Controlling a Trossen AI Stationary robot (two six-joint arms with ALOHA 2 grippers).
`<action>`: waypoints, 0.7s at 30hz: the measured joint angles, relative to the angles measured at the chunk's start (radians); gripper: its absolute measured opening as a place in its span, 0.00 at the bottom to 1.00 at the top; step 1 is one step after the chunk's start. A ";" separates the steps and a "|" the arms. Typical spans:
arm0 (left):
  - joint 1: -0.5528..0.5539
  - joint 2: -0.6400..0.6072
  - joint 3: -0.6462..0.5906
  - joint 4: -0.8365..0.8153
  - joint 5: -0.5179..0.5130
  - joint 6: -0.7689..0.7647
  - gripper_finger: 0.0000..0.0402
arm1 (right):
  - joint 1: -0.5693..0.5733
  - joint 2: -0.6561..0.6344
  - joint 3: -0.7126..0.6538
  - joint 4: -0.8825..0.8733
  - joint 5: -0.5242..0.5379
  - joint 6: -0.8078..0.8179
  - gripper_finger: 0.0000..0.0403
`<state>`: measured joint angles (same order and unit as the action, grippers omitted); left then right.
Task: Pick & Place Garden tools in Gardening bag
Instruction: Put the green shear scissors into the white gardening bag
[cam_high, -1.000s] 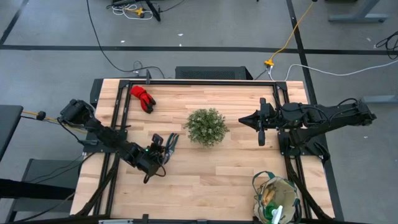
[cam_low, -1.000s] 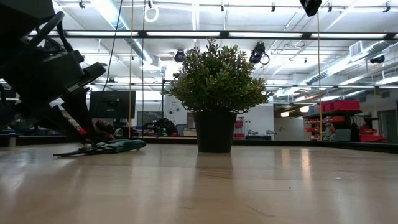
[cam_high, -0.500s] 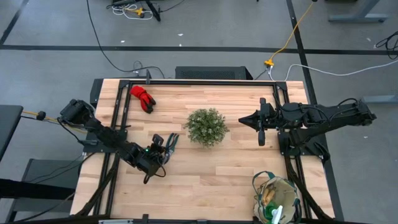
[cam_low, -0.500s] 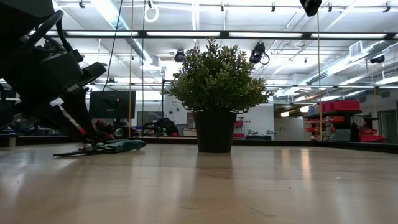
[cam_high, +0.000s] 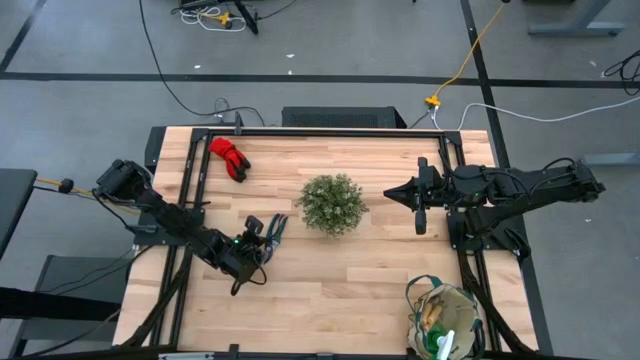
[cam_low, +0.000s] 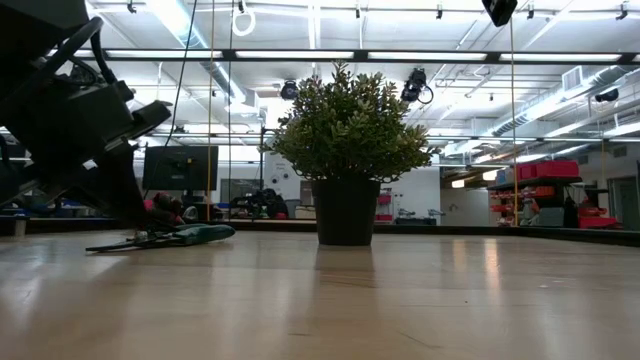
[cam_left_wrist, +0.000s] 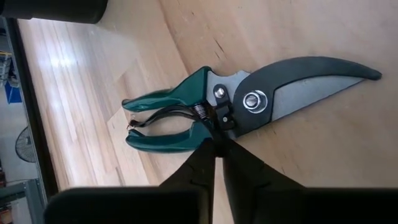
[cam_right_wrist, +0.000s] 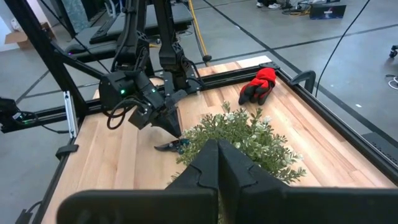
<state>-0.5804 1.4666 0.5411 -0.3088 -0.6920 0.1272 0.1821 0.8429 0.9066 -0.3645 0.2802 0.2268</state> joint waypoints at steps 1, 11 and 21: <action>0.000 0.000 0.000 -0.001 0.004 0.000 0.06 | 0.000 0.000 0.000 0.000 0.000 0.000 0.00; 0.000 0.000 0.025 -0.048 0.011 0.000 0.06 | 0.000 0.000 0.000 -0.013 0.000 0.000 0.00; 0.000 0.000 0.110 -0.167 0.054 -0.012 0.05 | 0.000 0.000 0.000 -0.013 0.000 0.000 0.00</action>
<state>-0.5800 1.4666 0.6511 -0.4755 -0.6380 0.1157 0.1822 0.8429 0.9066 -0.3771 0.2802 0.2264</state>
